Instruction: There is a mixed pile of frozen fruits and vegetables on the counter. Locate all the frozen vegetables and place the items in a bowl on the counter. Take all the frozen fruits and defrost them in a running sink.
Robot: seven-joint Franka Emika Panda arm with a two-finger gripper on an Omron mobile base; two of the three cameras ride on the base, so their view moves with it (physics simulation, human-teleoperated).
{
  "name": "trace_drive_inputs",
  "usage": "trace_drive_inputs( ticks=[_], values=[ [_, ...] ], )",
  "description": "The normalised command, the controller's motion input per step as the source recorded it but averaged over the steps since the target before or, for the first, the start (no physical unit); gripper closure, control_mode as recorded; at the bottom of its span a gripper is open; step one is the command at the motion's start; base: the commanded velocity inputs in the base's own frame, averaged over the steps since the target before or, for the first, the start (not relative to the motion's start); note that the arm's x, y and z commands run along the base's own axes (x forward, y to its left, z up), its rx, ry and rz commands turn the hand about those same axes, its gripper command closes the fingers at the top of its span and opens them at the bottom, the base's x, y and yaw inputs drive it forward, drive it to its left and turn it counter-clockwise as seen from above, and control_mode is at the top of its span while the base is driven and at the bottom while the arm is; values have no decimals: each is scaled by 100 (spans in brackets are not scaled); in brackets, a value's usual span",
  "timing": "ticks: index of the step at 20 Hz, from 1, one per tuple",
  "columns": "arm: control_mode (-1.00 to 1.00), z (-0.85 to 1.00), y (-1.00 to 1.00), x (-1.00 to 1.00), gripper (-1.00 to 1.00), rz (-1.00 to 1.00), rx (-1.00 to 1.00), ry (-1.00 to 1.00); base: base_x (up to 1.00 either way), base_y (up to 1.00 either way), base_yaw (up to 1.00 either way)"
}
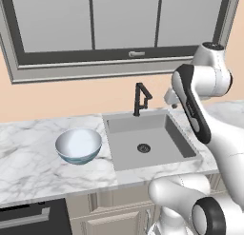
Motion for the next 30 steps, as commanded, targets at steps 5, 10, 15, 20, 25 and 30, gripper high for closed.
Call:
trace_drive_inputs(
  ticks=[5, 10, 15, 20, 25, 30],
  values=[
    [-100, -3, -63, -6, -100, 0, 0, 0, 0, 0, 0],
    [-100, -5, -39, 0, -100, 0, 0, 1, 0, 0, 0],
    [-100, 0, -69, 0, -100, 0, 0, 5, 0, 0, 0],
    [-100, -2, -74, 5, -100, 0, 1, 6, 0, 0, 0],
    [-100, -41, -50, 48, -100, 2, -1, 6, 0, 0, 0],
    [-100, -64, -5, 94, -100, 0, -9, 0, 0, 0, 0]
  ],
)
